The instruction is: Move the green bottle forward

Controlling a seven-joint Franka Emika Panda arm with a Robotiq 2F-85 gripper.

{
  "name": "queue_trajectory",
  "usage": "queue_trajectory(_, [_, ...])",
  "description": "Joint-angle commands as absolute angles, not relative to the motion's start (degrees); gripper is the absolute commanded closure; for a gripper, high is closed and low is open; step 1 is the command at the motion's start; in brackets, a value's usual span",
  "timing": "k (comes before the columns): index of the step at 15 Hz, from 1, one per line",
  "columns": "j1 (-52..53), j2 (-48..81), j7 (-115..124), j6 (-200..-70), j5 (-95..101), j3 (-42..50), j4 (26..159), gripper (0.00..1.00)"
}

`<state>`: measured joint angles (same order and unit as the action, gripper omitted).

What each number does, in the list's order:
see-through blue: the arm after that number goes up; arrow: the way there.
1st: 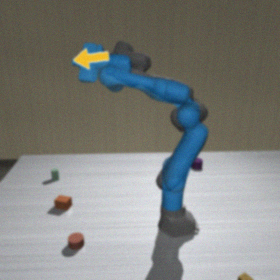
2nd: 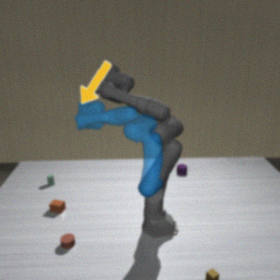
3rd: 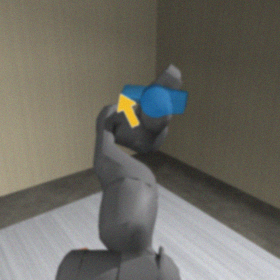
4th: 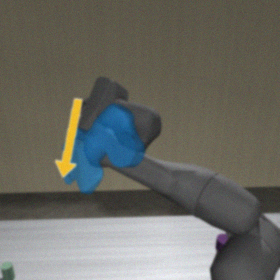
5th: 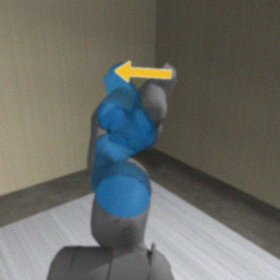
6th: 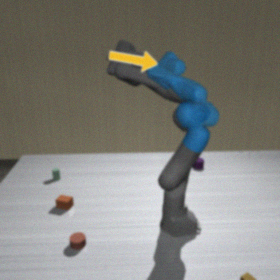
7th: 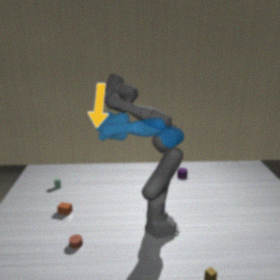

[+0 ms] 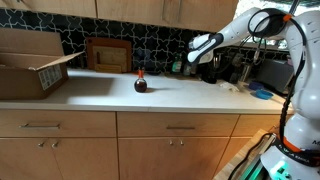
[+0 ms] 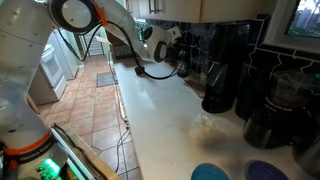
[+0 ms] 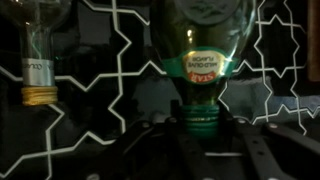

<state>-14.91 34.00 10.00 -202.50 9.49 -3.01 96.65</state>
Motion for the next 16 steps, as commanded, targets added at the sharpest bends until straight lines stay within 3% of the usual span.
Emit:
queue_trajectory(1, [-17.12, 29.62, 10.75, -204.61, 12.8, -6.1, 102.0, 0.89])
queue_trajectory(16, [-23.4, 27.76, 14.1, -212.46, 41.67, -17.93, 109.81, 0.89])
